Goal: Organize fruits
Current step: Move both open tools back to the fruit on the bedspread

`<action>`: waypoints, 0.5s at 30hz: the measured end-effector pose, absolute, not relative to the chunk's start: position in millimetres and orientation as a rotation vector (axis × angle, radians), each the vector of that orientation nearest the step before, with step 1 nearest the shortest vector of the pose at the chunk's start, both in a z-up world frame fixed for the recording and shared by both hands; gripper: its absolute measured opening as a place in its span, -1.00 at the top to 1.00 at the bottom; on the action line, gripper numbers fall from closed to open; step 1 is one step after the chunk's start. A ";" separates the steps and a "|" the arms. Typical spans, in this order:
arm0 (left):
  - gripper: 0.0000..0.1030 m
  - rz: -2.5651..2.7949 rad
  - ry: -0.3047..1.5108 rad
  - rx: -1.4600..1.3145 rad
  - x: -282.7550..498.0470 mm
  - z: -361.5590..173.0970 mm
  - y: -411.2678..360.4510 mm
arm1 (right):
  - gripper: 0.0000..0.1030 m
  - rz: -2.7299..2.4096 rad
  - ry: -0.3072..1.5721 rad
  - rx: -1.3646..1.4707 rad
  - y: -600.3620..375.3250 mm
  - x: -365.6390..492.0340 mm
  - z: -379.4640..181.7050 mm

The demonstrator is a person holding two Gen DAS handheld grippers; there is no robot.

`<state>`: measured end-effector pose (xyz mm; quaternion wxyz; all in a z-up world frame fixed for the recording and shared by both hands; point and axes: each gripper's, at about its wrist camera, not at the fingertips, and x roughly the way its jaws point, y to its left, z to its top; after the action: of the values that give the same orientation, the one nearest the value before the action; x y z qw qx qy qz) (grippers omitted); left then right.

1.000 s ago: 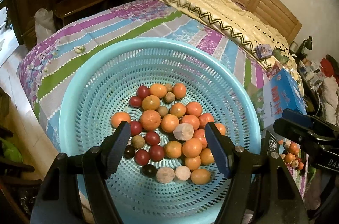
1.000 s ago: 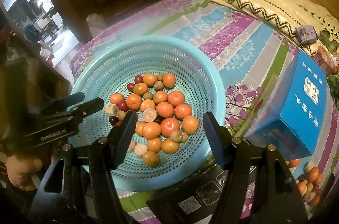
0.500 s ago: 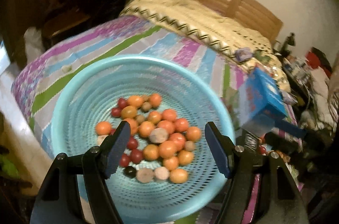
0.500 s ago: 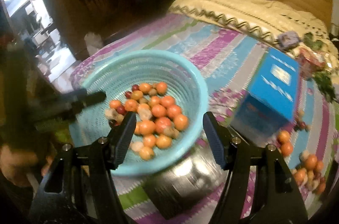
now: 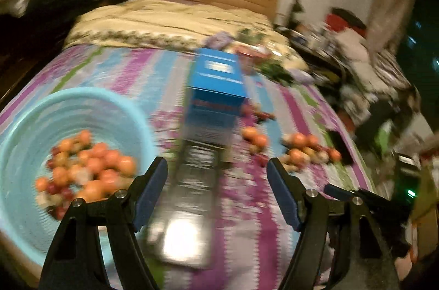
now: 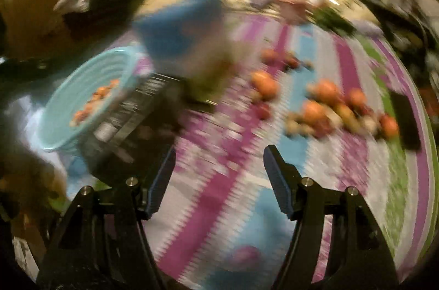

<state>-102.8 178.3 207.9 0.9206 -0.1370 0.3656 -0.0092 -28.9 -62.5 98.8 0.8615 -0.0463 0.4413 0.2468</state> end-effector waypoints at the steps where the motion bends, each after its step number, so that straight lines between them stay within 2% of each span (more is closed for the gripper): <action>1: -0.47 -0.048 0.756 -0.267 -100.1 206.8 164.8 | -0.30 0.493 0.936 -0.082 -74.4 -25.1 94.2; 2: -0.47 -0.077 0.762 -0.252 -97.6 205.1 150.8 | -0.30 0.470 0.945 -0.067 -86.2 -21.8 89.3; 3: -0.47 -0.105 0.770 -0.237 -94.8 201.7 134.8 | -0.21 0.446 0.952 -0.047 -98.6 -18.2 84.5; 4: -0.47 -0.123 0.778 -0.228 -92.5 198.4 124.5 | -0.03 0.427 0.960 -0.016 -114.5 -12.0 78.3; 6: -0.47 -0.152 0.804 -0.224 -86.1 189.6 105.6 | 0.06 0.394 0.982 0.015 -133.0 -2.1 68.1; 15: -0.47 -0.173 0.911 -0.233 -63.8 147.8 72.4 | 0.12 0.377 1.024 0.185 -183.4 55.7 31.3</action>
<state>-63.8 72.4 147.8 0.8880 -0.1122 0.4381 -0.0834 55.7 -183.4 31.3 0.8509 0.0878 0.4861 0.1789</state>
